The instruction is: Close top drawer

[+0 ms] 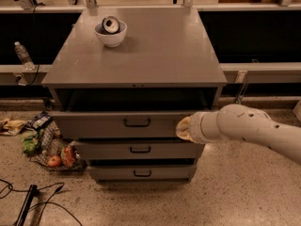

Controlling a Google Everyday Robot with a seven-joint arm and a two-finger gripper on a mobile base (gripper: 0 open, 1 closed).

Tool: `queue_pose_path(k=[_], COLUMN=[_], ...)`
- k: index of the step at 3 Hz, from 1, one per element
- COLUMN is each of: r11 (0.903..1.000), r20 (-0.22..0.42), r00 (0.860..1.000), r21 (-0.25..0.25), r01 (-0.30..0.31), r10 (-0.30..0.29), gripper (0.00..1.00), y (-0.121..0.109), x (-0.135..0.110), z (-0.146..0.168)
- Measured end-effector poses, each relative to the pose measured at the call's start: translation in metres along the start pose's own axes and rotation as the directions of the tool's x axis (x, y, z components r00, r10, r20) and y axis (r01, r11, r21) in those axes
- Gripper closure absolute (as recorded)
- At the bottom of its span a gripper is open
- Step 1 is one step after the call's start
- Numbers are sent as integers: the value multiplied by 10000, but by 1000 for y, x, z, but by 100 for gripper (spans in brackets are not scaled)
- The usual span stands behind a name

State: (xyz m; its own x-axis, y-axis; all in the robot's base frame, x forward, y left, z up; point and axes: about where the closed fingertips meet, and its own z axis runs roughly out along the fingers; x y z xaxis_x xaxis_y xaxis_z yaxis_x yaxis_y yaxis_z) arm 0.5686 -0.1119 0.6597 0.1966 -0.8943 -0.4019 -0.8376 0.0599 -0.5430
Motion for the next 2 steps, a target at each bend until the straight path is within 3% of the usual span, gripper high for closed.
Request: queue_pose_path(k=[2], r11=[9994], r20=[260], r00=[9992], r21=[-134], r01=[317], r10=[-314], gripper=[100], y=[-28], x=[13], z=[38])
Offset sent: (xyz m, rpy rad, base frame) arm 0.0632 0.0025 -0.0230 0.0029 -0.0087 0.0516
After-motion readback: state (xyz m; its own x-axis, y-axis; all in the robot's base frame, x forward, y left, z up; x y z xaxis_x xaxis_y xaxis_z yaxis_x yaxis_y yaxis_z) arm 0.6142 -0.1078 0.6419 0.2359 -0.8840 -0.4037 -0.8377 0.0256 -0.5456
